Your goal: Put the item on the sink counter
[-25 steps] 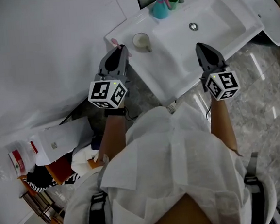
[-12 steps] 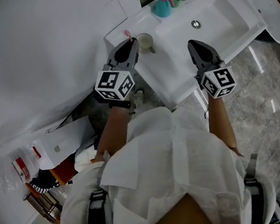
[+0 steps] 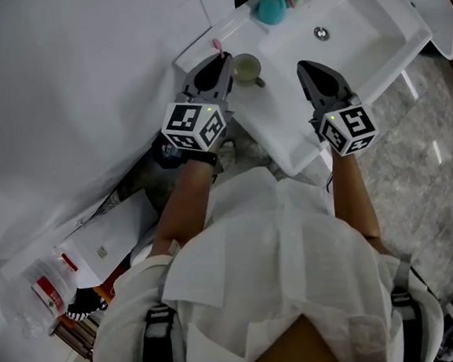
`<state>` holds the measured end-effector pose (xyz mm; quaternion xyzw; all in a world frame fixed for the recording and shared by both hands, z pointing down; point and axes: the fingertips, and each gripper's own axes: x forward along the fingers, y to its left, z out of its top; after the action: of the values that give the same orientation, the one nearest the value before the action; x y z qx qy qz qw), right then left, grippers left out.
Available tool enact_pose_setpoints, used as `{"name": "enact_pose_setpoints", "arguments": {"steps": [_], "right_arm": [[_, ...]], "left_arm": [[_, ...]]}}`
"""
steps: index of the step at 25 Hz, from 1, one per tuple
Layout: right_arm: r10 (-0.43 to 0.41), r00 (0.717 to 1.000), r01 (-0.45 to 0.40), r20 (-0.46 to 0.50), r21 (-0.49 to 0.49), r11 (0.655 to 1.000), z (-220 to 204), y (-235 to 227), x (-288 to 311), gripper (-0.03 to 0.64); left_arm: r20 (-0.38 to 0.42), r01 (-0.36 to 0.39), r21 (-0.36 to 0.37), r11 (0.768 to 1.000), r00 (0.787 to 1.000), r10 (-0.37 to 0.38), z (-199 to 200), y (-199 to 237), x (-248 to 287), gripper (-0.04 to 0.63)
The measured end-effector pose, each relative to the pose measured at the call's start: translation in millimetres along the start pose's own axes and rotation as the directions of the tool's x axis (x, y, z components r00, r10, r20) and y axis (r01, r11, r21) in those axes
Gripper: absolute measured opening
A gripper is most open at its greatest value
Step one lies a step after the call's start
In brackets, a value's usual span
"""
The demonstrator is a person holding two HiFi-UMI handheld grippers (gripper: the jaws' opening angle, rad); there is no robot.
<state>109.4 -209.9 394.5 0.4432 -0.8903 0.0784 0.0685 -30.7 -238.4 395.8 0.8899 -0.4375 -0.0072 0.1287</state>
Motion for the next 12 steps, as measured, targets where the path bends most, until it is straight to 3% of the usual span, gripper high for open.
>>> {"name": "enact_pose_setpoints", "arguments": {"steps": [5, 12], "right_arm": [[-0.018, 1.000, 0.018, -0.026, 0.007, 1.000, -9.1, 3.0, 9.5, 0.009], [0.003, 0.999, -0.003, -0.051, 0.009, 1.000, -18.9, 5.8, 25.0, 0.011]], "left_arm": [[-0.014, 0.022, -0.045, 0.999, 1.000, -0.023, -23.5, 11.6, 16.2, 0.029], [-0.059, 0.045, -0.038, 0.998, 0.997, -0.048, -52.5, 12.1, 34.4, 0.029]]}}
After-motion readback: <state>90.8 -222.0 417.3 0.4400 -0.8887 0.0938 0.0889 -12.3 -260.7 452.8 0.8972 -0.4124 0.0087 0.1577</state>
